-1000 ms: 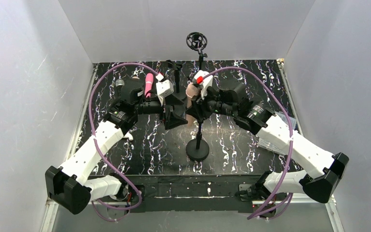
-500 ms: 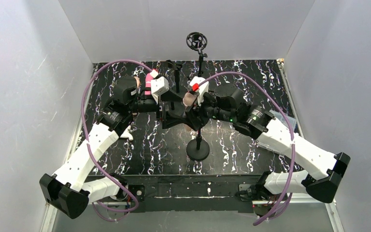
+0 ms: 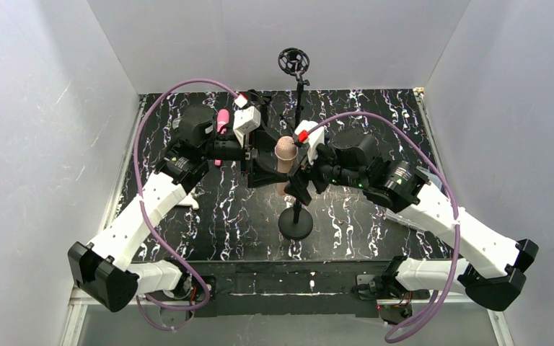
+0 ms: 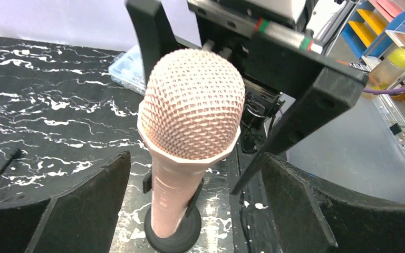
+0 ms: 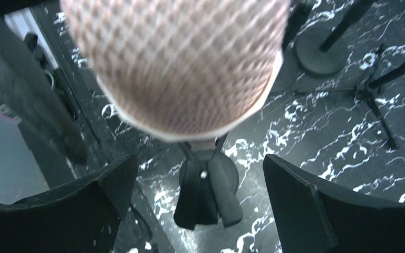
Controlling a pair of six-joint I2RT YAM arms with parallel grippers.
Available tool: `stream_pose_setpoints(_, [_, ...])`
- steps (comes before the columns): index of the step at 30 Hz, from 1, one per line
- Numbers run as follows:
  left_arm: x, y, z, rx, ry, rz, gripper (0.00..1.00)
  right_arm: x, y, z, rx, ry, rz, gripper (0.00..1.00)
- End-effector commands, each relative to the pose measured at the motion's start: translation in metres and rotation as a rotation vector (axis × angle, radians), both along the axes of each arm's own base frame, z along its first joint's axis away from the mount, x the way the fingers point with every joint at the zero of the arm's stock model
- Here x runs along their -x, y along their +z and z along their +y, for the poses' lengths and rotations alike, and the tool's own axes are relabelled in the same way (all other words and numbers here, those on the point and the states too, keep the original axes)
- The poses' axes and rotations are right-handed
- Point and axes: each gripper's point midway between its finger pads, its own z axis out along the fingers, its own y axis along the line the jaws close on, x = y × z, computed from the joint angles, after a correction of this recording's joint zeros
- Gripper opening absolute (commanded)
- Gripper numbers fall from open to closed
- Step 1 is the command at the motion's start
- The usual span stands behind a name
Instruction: Remove the microphone from the stand
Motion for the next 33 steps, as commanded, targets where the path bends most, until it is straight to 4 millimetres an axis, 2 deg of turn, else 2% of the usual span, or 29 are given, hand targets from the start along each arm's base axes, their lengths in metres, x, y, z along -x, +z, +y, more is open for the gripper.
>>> stream_pose_setpoints(1, [-0.001, 0.028, -0.005, 0.047, -0.006, -0.072, 0.92, 0.020, 0.010, -0.018, 0.018, 0.034, 0.004, 0.98])
stream_pose_setpoints(9, [-0.004, 0.025, -0.018, 0.037, -0.041, -0.046, 0.86, 0.023, 0.014, -0.030, 0.017, 0.007, -0.005, 0.98])
stream_pose_setpoints(17, [-0.006, 0.019, -0.028, 0.026, -0.047, -0.036, 0.77, 0.014, 0.008, -0.034, 0.034, -0.034, -0.034, 0.98])
stream_pose_setpoints(22, [-0.004, 0.021, -0.030, 0.029, -0.056, -0.038, 0.60, 0.011, 0.007, -0.027, 0.020, -0.010, -0.035, 1.00])
stream_pose_setpoints(29, [-0.003, 0.020, -0.028, 0.028, -0.059, -0.101, 0.04, 0.007, 0.010, -0.023, 0.025, 0.005, -0.040, 0.91])
stream_pose_setpoints(30, [-0.003, 0.020, -0.028, 0.028, -0.062, -0.109, 0.00, 0.006, 0.009, -0.022, 0.026, 0.008, -0.040, 0.90])
stream_pose_setpoints(33, [0.000, 0.019, -0.026, 0.028, -0.078, -0.139, 0.00, 0.005, 0.008, -0.020, 0.029, 0.015, -0.035, 0.86])
